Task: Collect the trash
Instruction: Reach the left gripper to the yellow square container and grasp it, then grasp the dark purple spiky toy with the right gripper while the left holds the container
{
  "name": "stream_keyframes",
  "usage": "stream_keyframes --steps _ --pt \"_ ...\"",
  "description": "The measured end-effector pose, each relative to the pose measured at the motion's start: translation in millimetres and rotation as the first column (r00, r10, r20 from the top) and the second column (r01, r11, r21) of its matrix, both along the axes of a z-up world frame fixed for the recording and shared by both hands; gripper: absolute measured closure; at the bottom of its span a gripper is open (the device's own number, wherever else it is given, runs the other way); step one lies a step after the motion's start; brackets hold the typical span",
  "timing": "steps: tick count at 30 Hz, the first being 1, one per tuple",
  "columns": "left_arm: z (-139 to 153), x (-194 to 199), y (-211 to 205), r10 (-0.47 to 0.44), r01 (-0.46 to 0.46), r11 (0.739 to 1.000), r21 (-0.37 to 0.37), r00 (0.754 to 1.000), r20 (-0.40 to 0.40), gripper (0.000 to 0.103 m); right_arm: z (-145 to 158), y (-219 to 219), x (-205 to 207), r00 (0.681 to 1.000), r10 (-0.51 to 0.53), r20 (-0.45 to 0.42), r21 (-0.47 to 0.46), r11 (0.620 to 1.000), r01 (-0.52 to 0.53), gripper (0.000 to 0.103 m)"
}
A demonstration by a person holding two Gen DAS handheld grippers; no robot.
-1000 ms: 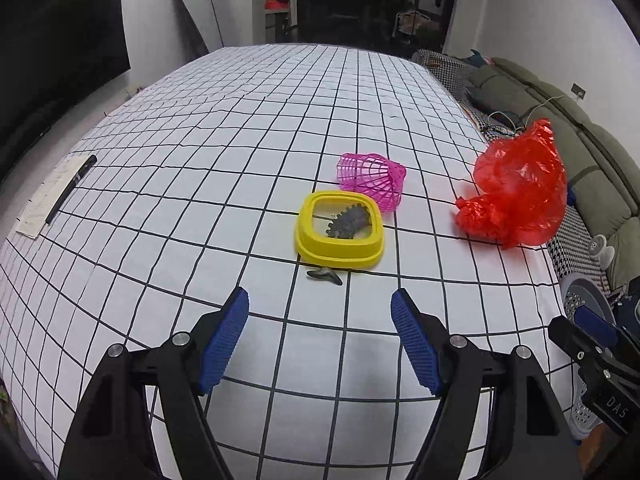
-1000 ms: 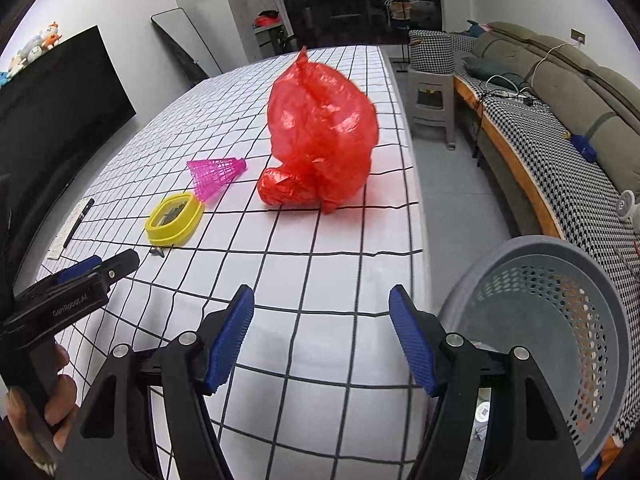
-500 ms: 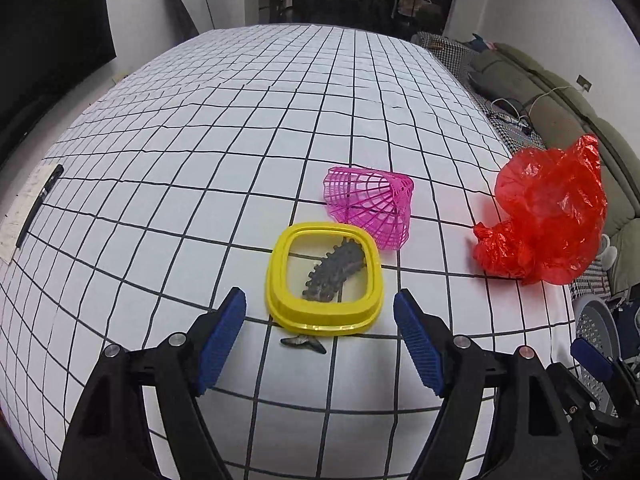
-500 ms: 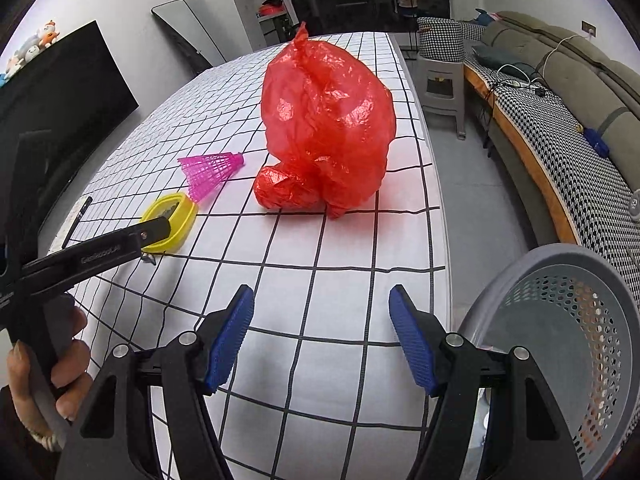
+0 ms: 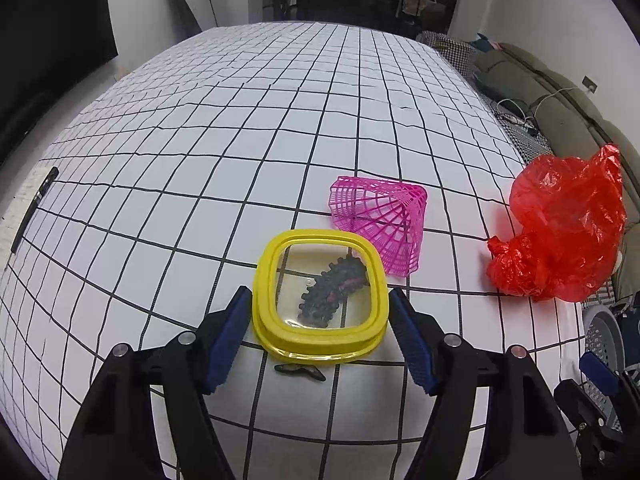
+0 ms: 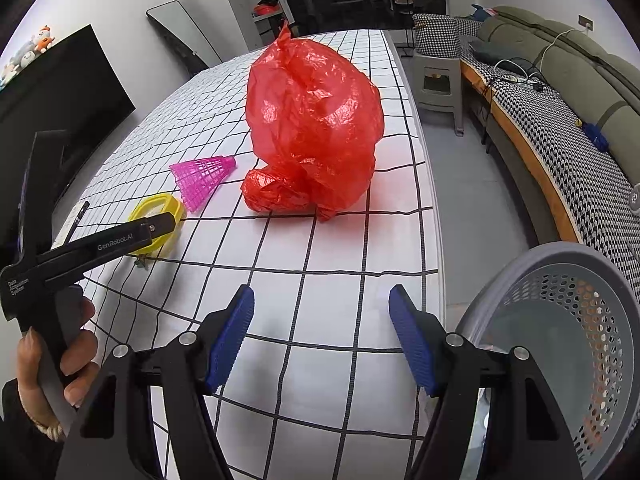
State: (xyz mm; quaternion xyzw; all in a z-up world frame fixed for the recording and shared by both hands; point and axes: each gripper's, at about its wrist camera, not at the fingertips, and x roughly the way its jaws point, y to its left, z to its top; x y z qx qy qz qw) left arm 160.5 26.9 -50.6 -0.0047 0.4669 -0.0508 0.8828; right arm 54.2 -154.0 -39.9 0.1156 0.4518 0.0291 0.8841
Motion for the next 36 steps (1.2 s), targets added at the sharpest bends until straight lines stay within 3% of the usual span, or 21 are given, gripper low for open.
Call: stream_keyframes --steps 9,20,29,36 --pt "28 -24 20 0.012 -0.01 1.0 -0.022 0.997 0.074 0.035 10 21 -2 1.0 0.026 0.013 -0.019 0.999 -0.026 0.036" --pt "43 -50 92 0.101 -0.102 0.995 0.001 0.984 0.15 0.035 20 96 16 0.99 0.14 0.031 -0.037 0.99 -0.139 0.036" --pt "32 -50 128 0.131 -0.146 0.987 0.072 0.976 0.176 0.035 7 147 53 0.992 0.127 0.007 -0.064 0.99 -0.126 0.036" --pt "22 -45 144 0.159 -0.168 0.985 0.041 0.972 0.172 0.035 -3 165 79 0.996 0.089 -0.027 -0.103 0.99 -0.092 0.036"
